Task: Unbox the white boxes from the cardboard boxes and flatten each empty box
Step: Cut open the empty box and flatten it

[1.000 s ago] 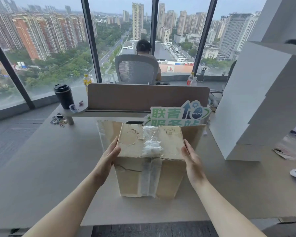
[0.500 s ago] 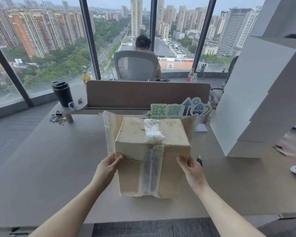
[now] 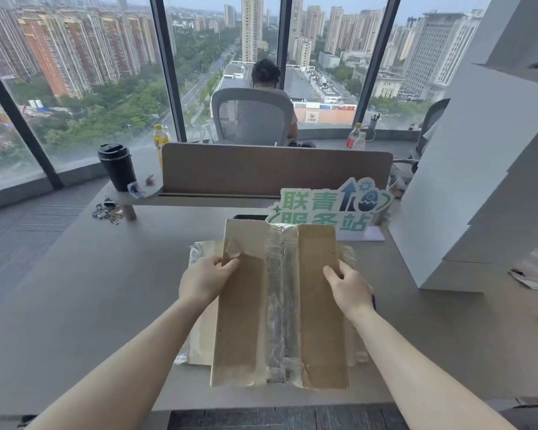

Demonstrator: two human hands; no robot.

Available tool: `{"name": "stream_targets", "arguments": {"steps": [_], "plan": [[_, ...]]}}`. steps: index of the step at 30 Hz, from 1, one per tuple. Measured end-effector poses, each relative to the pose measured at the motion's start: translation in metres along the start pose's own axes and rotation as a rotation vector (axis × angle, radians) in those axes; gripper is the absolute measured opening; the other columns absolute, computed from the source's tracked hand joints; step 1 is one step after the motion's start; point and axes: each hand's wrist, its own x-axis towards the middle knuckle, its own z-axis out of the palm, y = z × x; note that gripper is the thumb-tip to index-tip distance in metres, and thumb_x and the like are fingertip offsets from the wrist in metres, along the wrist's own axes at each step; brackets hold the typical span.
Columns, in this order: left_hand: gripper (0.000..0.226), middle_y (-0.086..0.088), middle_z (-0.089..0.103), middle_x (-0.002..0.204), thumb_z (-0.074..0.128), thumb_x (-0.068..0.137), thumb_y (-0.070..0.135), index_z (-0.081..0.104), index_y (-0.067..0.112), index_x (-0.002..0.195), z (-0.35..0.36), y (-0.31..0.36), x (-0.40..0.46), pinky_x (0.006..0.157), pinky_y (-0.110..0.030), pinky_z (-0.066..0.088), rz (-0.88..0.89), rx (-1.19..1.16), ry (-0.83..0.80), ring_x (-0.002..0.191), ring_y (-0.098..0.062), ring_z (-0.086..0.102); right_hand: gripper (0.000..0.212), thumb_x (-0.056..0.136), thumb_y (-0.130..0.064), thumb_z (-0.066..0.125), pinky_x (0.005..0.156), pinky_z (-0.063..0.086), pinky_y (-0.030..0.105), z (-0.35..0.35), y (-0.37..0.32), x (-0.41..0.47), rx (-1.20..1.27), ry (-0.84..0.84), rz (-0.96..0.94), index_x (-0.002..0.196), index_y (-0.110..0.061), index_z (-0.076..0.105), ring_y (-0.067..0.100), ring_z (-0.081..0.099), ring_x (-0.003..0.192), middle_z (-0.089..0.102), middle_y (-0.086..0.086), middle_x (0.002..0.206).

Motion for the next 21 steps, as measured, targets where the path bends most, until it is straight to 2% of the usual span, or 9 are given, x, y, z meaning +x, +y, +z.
{"name": "stream_targets", "arguments": {"steps": [2,4,6,8,10,13,17,18,21], "plan": [[0.033,0.009,0.068,0.097,0.059,0.087,0.052,0.069,0.024,0.103,0.009,-0.006,0.003,0.075,-0.031,0.047,-0.029,-0.045,-0.039,0.099,-0.021,0.065,0.056,0.092,-0.050,0.048,0.105,0.041,0.038,0.011,0.008,0.012,0.011,-0.050,0.028,0.143,-0.027,0.050,0.024,0.051,0.129,0.057,-0.007,0.140],[0.035,0.008,0.067,0.107,0.064,0.085,0.048,0.065,0.031,0.115,0.016,-0.011,0.009,0.077,-0.030,0.045,-0.047,-0.098,-0.063,0.105,-0.021,0.063,0.064,0.086,-0.049,0.051,0.108,0.041,0.043,0.019,0.008,0.019,0.044,-0.087,0.050,0.146,-0.026,0.047,0.023,0.050,0.131,0.054,-0.005,0.143],[0.034,0.010,0.068,0.105,0.067,0.083,0.045,0.063,0.031,0.114,0.022,-0.017,0.018,0.079,-0.031,0.047,-0.059,-0.129,-0.092,0.101,-0.020,0.063,0.072,0.083,-0.048,0.055,0.111,0.040,0.045,0.027,0.006,0.027,0.055,-0.118,0.069,0.149,-0.023,0.041,0.023,0.047,0.134,0.050,-0.005,0.147],[0.032,0.008,0.069,0.105,0.067,0.083,0.043,0.061,0.029,0.111,0.030,-0.023,0.026,0.078,-0.031,0.049,-0.079,-0.112,-0.137,0.095,-0.017,0.063,0.073,0.089,-0.036,0.060,0.114,0.036,0.043,0.037,0.010,0.034,0.049,-0.158,0.099,0.154,-0.016,0.032,0.023,0.041,0.139,0.042,0.000,0.153],[0.033,0.006,0.069,0.108,0.066,0.083,0.043,0.059,0.027,0.112,0.039,-0.028,0.030,0.078,-0.031,0.049,-0.098,-0.076,-0.163,0.098,-0.018,0.064,0.073,0.092,-0.033,0.062,0.114,0.035,0.042,0.047,0.013,0.037,0.026,-0.202,0.112,0.155,-0.016,0.030,0.023,0.041,0.139,0.038,0.002,0.155],[0.049,0.003,0.065,0.121,0.063,0.087,0.046,0.050,0.026,0.129,0.051,-0.034,0.031,0.078,-0.033,0.046,-0.129,-0.064,-0.144,0.110,-0.025,0.062,0.072,0.095,-0.037,0.060,0.118,0.029,0.042,0.057,0.020,0.038,0.054,-0.200,0.144,0.156,-0.019,0.027,0.023,0.036,0.142,0.034,0.001,0.156],[0.058,-0.001,0.065,0.124,0.060,0.087,0.054,0.042,0.028,0.135,0.059,-0.041,0.037,0.089,-0.041,0.052,-0.135,-0.068,-0.137,0.110,-0.029,0.062,0.086,0.081,-0.070,0.052,0.119,0.026,0.048,0.060,0.030,0.043,0.059,-0.227,0.158,0.154,-0.036,0.022,0.018,0.034,0.144,0.031,-0.010,0.159],[0.061,-0.002,0.063,0.127,0.060,0.087,0.053,0.038,0.027,0.139,0.060,-0.042,0.038,0.091,-0.043,0.051,-0.128,-0.058,-0.140,0.113,-0.030,0.060,0.085,0.083,-0.071,0.050,0.119,0.025,0.046,0.059,0.033,0.043,0.061,-0.235,0.148,0.155,-0.035,0.024,0.018,0.033,0.144,0.032,-0.011,0.158],[0.073,-0.008,0.043,0.147,0.058,0.091,0.045,0.023,0.026,0.152,0.060,-0.032,0.037,0.104,-0.045,0.039,-0.065,0.077,-0.081,0.134,-0.034,0.039,0.063,0.100,-0.049,0.047,0.115,0.026,0.035,0.052,0.043,0.044,0.112,-0.174,0.144,0.153,-0.020,0.034,0.020,0.032,0.145,0.036,-0.003,0.155]]}}
